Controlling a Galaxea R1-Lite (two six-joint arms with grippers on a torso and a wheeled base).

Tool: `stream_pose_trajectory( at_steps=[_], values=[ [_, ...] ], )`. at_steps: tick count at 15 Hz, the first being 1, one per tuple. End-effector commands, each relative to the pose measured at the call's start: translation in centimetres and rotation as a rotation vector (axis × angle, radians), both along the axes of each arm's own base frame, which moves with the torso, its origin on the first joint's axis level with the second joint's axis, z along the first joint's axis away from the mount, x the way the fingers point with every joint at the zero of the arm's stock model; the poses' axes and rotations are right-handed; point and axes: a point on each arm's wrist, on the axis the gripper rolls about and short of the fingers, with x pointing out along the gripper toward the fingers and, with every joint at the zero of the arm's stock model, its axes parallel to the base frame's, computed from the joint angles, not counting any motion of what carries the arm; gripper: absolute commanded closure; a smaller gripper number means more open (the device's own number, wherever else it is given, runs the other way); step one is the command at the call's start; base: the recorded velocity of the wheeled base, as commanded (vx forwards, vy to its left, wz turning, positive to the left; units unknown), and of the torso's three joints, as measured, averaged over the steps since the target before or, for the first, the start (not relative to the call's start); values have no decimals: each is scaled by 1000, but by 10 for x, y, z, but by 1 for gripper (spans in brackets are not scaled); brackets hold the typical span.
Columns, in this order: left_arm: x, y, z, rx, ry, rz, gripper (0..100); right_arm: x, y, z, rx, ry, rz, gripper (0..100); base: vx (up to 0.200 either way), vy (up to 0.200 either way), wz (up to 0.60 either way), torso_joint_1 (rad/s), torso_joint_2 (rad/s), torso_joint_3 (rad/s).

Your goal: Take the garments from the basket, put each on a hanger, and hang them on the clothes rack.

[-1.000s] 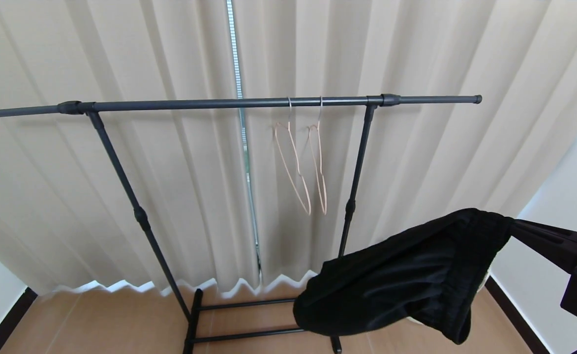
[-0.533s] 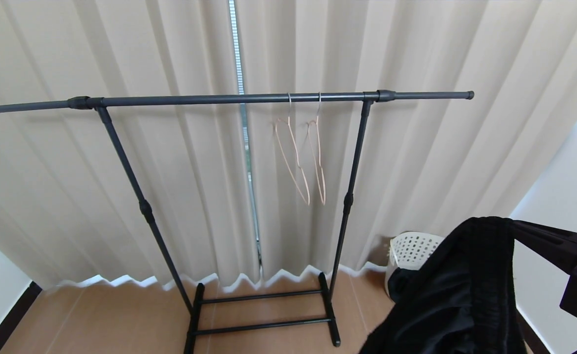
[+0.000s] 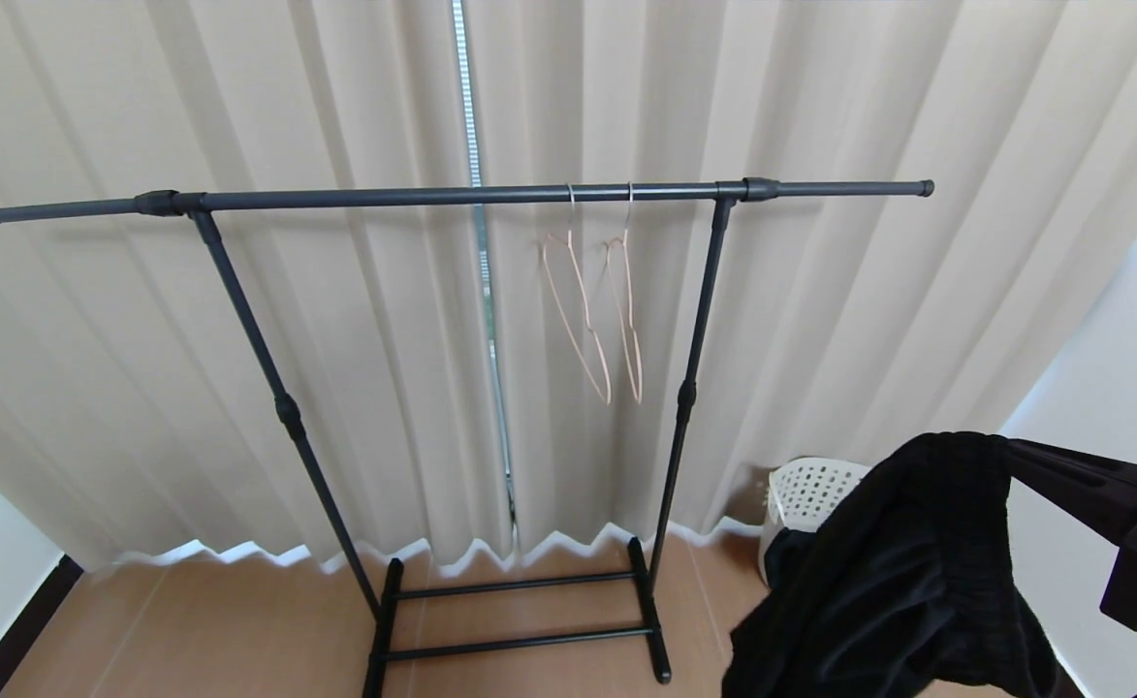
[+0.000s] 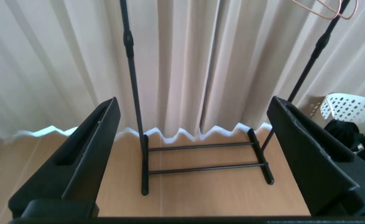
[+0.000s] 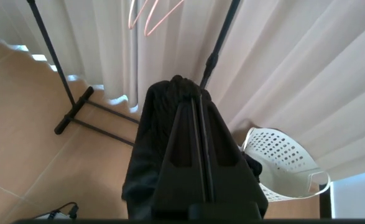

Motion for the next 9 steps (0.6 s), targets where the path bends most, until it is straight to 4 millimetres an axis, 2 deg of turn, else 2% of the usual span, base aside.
stream_pose_trajectory(
  at_steps=[1,6,9],
  values=[
    [0,0,0,1,-1,0,0,-2,3,0,0,-2,25,100,0,0,0,0,0,0],
    [0,0,0,5,4,-8,0,-5,14,4,67,28,192,100,0,0,0,0,0,0],
    [3,0,0,42,40,-13,0,-2,16,0,61,54,193,100,0,0,0,0,0,0]
  ],
)
